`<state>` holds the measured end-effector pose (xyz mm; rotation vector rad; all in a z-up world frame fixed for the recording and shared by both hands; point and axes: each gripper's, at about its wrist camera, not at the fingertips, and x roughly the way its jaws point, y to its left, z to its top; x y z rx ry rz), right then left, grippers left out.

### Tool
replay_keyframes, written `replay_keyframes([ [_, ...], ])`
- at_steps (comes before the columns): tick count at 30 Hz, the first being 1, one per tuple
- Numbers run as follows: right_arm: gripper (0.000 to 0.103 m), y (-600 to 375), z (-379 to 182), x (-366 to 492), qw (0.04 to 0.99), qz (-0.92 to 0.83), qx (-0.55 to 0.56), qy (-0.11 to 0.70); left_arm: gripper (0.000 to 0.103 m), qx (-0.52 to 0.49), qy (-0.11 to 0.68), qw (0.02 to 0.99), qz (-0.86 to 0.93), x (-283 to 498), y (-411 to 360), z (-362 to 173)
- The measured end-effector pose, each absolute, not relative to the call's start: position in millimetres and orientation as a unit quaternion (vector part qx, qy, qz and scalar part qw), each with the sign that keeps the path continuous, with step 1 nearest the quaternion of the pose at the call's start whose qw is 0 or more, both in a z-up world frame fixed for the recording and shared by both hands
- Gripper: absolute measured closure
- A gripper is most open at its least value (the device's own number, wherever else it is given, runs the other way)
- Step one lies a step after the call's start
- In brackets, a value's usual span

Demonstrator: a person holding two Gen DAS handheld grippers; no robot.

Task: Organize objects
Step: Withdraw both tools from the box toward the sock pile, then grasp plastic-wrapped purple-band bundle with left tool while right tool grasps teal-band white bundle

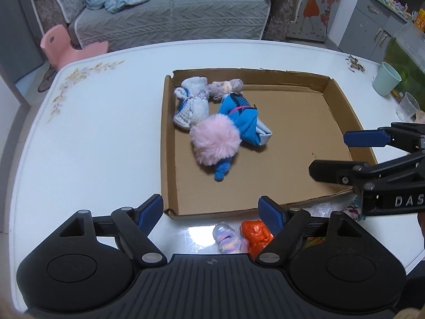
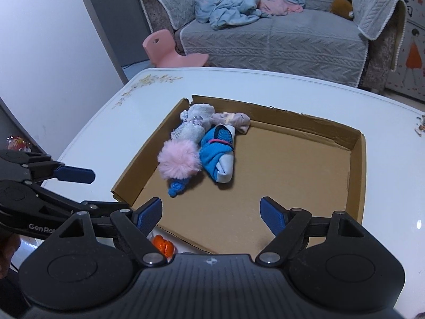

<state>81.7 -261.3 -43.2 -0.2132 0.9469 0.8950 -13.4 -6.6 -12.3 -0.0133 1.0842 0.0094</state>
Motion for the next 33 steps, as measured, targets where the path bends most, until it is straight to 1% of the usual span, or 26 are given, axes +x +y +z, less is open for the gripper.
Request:
replay_keyframes([
  [6,0.023,-262,-41,78,0.791,0.416,-0.097,0.438,0.019,-0.008,0.512,0.859,0.006,-22,-4,-7],
  [9,0.023,-263,-40,76,0.791,0.418,-0.094,0.436,0.017,-0.012,0.513,0.858,0.008,-30,1,-2],
  [11,0.022,-266,-37,74,0.794,0.416,-0.09,0.435,0.014,-0.009,0.509,0.861,0.016,-41,7,2],
  [14,0.016,-281,-32,69,0.799,0.408,-0.082,0.433,0.007,0.003,0.504,0.862,0.043,-66,23,5],
  [15,0.013,-288,-30,68,0.803,0.401,-0.082,0.433,0.007,0.006,0.506,0.861,0.056,-75,29,5],
  [16,0.013,-295,-29,66,0.807,0.391,-0.081,0.434,0.006,0.007,0.509,0.858,0.068,-83,36,3],
  [22,0.013,-342,-41,64,0.815,0.318,-0.056,0.482,0.006,-0.022,0.543,0.83,0.128,-117,62,-27],
  [27,0.014,-361,-63,62,0.807,0.267,-0.057,0.524,0.006,-0.019,0.551,0.825,0.122,-114,53,-44],
  [33,0.016,-360,-78,66,0.802,0.242,-0.057,0.543,0.007,-0.03,0.55,0.826,0.124,-115,50,-59],
])
